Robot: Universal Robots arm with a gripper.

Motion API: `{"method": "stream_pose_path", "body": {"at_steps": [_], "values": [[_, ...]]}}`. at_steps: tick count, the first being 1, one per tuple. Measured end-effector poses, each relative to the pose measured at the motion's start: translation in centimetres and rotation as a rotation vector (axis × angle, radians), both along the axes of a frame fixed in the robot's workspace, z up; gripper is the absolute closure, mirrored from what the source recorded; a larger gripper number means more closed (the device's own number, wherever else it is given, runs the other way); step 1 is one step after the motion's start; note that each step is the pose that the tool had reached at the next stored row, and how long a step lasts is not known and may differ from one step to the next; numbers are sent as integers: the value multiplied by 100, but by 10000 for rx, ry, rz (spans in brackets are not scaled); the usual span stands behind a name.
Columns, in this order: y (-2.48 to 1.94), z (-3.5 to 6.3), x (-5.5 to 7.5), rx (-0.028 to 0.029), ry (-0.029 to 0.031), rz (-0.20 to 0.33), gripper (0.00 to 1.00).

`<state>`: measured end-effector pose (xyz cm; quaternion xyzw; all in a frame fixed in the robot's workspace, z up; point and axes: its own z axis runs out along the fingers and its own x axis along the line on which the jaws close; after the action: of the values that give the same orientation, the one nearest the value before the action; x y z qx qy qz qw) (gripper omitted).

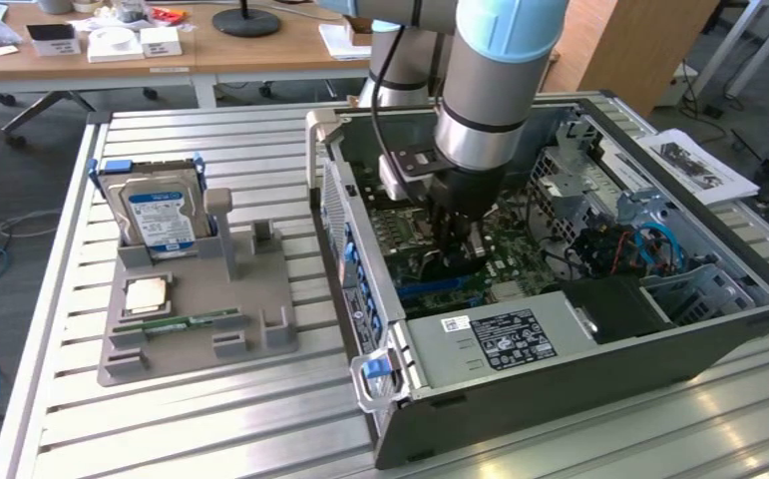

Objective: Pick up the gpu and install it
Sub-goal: 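Insert the gpu into the slot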

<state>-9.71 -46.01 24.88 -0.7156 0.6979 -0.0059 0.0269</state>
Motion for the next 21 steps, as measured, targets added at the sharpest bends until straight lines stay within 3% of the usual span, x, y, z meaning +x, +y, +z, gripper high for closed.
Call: {"method": "stream_pose_path", "body": {"at_steps": [21], "values": [[-1, -35, -23, -2, -27, -2, 73]]}}
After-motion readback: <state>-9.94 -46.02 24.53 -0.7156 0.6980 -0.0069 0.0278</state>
